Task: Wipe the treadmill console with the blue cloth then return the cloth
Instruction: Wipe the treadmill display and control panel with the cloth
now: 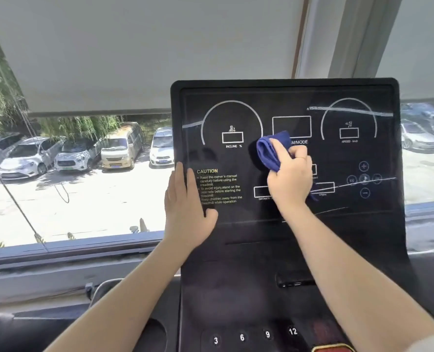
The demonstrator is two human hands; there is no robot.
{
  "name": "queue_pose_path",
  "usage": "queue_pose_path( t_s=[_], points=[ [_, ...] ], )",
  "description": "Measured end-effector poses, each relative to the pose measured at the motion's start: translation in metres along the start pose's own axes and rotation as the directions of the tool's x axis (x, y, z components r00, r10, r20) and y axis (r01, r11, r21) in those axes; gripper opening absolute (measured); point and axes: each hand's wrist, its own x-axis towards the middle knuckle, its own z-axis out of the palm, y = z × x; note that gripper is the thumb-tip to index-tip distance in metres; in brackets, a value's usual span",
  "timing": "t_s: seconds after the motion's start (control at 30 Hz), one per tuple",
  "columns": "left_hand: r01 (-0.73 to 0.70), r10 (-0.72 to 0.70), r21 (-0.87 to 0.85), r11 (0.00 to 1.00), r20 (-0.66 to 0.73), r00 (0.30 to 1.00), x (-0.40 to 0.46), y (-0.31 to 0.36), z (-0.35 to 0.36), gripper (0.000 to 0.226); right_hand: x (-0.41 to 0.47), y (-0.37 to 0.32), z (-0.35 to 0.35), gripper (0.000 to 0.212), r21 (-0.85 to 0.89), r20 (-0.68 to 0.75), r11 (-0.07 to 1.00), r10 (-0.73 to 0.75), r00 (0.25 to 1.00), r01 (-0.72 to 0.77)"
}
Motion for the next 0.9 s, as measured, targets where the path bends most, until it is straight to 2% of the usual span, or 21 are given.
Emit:
queue_pose_path(
  t_s=[0.07, 0.17, 0.23, 0.27, 0.33, 0.4, 0.43, 0.47, 0.53, 0.6, 0.63, 0.7, 0.73, 0.8, 0.87, 0.9],
  points=[
    [-0.024, 0.024, 0.021, 1.000, -0.035, 0.999, -0.006, -0.001, 0.006, 0.087, -0.014, -0.019, 0.009, 0.061, -0.051, -0.043, 0.999, -0.003, 0.999, 0.001],
    [-0.049, 0.054, 0.090, 0.995, -0.054, 0.997, -0.002, 0.000, 0.007, 0.087, -0.020, -0.017, 0.009, 0.061, -0.116, -0.013, 0.961, -0.255, 0.967, 0.252],
    [-0.040, 0.046, 0.119, 0.992, -0.048, 0.998, 0.001, 0.003, 0.006, 0.085, -0.007, 0.006, 0.000, 0.061, -0.148, 0.009, 0.932, -0.332, 0.943, 0.330],
    [-0.036, 0.043, 0.136, 0.990, -0.051, 0.998, 0.002, 0.003, 0.006, 0.084, 0.000, 0.018, -0.005, 0.060, -0.171, 0.004, 0.941, -0.294, 0.956, 0.291],
    [-0.048, 0.058, 0.186, 0.981, -0.049, 0.997, 0.001, -0.001, 0.005, 0.078, 0.013, 0.037, -0.013, 0.060, -0.174, -0.016, 0.981, -0.094, 0.995, 0.089],
    [-0.077, 0.088, 0.224, 0.971, -0.041, 0.995, 0.001, -0.007, 0.003, 0.074, 0.017, 0.037, -0.011, 0.061, -0.111, -0.041, 0.986, 0.124, 0.991, -0.128],
    [-0.084, 0.096, 0.234, 0.969, -0.040, 0.995, 0.001, -0.010, 0.003, 0.074, 0.015, 0.028, -0.008, 0.062, -0.087, -0.054, 0.982, 0.161, 0.985, -0.165],
    [-0.085, 0.099, 0.239, 0.967, -0.047, 0.994, 0.001, -0.011, 0.004, 0.074, 0.010, 0.016, -0.005, 0.061, -0.078, -0.057, 0.988, 0.129, 0.990, -0.133],
    [-0.068, 0.087, 0.245, 0.967, -0.066, 0.994, 0.000, -0.007, 0.007, 0.074, -0.005, -0.008, 0.006, 0.059, -0.085, -0.033, 0.993, -0.081, 0.996, 0.078],
    [-0.048, 0.069, 0.244, 0.969, -0.080, 0.994, -0.001, -0.004, 0.011, 0.073, -0.020, -0.022, 0.014, 0.056, -0.097, 0.032, 0.936, -0.337, 0.941, 0.338],
    [-0.043, 0.065, 0.247, 0.968, -0.082, 0.995, 0.000, -0.004, 0.012, 0.073, -0.020, -0.022, 0.014, 0.054, -0.084, 0.070, 0.902, -0.419, 0.905, 0.423],
    [-0.060, 0.083, 0.266, 0.962, -0.077, 0.994, 0.001, -0.007, 0.012, 0.072, -0.005, -0.013, 0.009, 0.057, -0.035, 0.082, 0.877, -0.476, 0.876, 0.480],
    [-0.074, 0.098, 0.280, 0.957, -0.072, 0.993, 0.001, -0.009, 0.011, 0.072, 0.005, -0.008, 0.004, 0.060, -0.026, 0.082, 0.905, -0.422, 0.903, 0.425],
    [-0.089, 0.111, 0.290, 0.953, -0.060, 0.992, 0.001, -0.012, 0.009, 0.071, 0.028, 0.001, -0.008, 0.061, -0.019, 0.084, 0.989, -0.146, 0.986, 0.148],
    [-0.081, 0.100, 0.267, 0.960, -0.060, 0.993, 0.001, -0.013, 0.006, 0.070, 0.045, 0.001, -0.011, 0.060, -0.026, 0.079, 0.989, 0.147, 0.986, -0.146],
    [-0.079, 0.097, 0.245, 0.966, -0.064, 0.993, 0.001, -0.012, 0.005, 0.070, 0.045, -0.004, -0.010, 0.061, -0.054, 0.061, 0.976, 0.212, 0.975, -0.209]
  ],
)
